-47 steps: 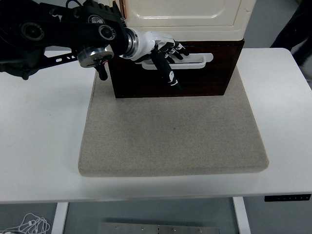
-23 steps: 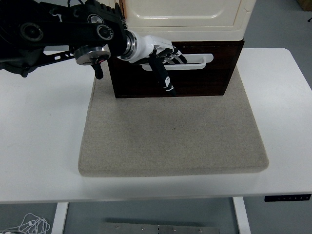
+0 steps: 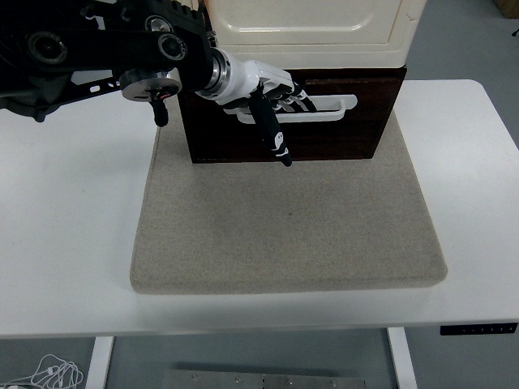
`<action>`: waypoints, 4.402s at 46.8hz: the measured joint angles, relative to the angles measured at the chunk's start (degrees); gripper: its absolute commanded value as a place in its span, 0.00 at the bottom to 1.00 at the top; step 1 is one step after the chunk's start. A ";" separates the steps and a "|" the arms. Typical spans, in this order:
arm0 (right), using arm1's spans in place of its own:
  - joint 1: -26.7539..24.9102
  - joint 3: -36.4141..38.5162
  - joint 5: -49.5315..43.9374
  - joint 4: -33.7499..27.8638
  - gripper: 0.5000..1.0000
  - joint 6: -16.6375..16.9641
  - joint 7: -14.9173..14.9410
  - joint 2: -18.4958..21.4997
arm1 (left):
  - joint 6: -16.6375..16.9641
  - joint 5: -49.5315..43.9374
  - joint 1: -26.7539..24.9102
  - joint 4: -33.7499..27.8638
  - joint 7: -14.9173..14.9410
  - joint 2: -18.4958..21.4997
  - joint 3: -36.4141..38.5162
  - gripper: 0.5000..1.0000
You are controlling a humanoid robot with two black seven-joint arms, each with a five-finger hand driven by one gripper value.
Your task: Open the drawer under the combination cabinet
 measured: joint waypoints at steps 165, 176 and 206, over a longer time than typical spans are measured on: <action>0.00 0.00 0.00 0.00 0.85 0.00 0.00 0.00 | 11.05 -7.49 6.98 55.47 -31.58 4.34 -68.11 1.00; 0.00 0.00 0.00 0.02 0.85 0.01 0.00 0.00 | 11.32 -9.03 17.26 58.98 -30.18 2.05 -68.25 1.00; -0.16 -0.09 0.16 0.09 0.86 0.16 0.00 0.00 | 0.26 -26.57 36.85 59.15 -24.30 -7.19 -68.95 1.00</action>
